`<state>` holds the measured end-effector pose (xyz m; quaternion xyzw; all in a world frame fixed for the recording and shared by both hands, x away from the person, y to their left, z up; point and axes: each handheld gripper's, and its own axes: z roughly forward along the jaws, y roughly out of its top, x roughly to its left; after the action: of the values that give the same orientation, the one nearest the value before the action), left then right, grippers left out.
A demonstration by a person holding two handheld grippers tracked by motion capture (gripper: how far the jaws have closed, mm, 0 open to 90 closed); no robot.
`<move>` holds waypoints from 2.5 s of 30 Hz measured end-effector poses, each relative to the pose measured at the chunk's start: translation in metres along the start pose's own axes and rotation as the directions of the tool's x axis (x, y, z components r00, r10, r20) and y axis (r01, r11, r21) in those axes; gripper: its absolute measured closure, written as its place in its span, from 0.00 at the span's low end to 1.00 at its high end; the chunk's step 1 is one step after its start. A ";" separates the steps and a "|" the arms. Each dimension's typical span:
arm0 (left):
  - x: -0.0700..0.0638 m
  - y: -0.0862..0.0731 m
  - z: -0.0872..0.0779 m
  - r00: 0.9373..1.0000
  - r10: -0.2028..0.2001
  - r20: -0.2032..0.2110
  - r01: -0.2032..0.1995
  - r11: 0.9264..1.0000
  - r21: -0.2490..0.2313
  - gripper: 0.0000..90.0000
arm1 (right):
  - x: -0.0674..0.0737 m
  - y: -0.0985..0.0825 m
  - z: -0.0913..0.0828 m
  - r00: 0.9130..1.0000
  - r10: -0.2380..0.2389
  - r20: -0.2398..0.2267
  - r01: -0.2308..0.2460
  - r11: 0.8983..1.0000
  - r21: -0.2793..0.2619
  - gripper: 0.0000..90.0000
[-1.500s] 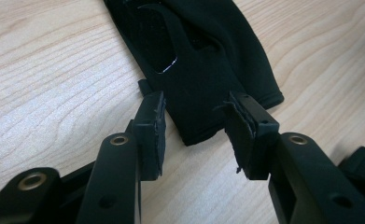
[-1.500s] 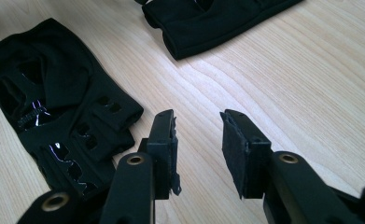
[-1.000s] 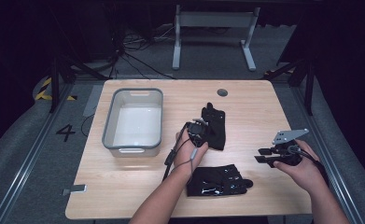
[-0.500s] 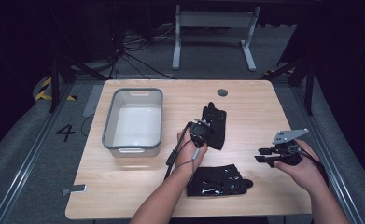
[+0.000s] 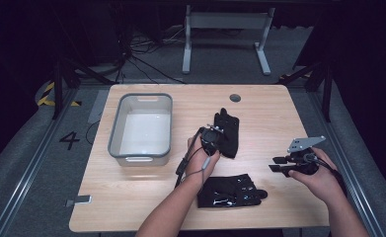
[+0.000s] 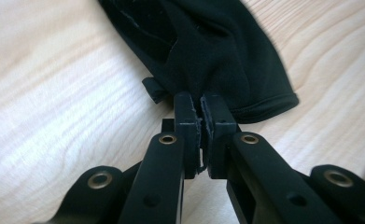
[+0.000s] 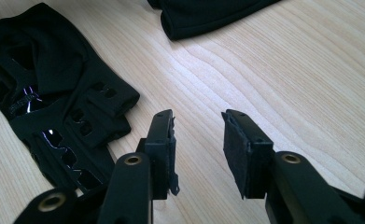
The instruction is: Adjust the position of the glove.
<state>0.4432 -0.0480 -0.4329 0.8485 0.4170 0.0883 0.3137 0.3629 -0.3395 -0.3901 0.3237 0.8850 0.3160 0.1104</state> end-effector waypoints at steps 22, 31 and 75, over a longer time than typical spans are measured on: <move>-0.026 0.017 -0.100 0.979 0.193 0.071 -0.171 0.954 -0.247 0.96 | 0.006 0.003 0.004 1.000 -0.012 -0.016 0.012 1.000 0.005 0.71; -0.047 0.010 -0.147 0.940 0.293 0.174 -0.224 0.917 -0.332 0.96 | 0.006 0.002 0.002 1.000 -0.010 -0.010 0.010 1.000 0.007 0.70; -0.005 -0.082 -0.113 0.860 0.309 0.407 -0.340 0.940 0.005 0.95 | 0.001 0.012 0.008 1.000 -0.010 -0.021 0.010 1.000 -0.001 0.69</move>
<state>0.3402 0.0370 -0.3933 0.9178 0.1984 -0.0515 0.3400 0.3718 -0.3280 -0.3892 0.3159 0.8875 0.3192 0.1030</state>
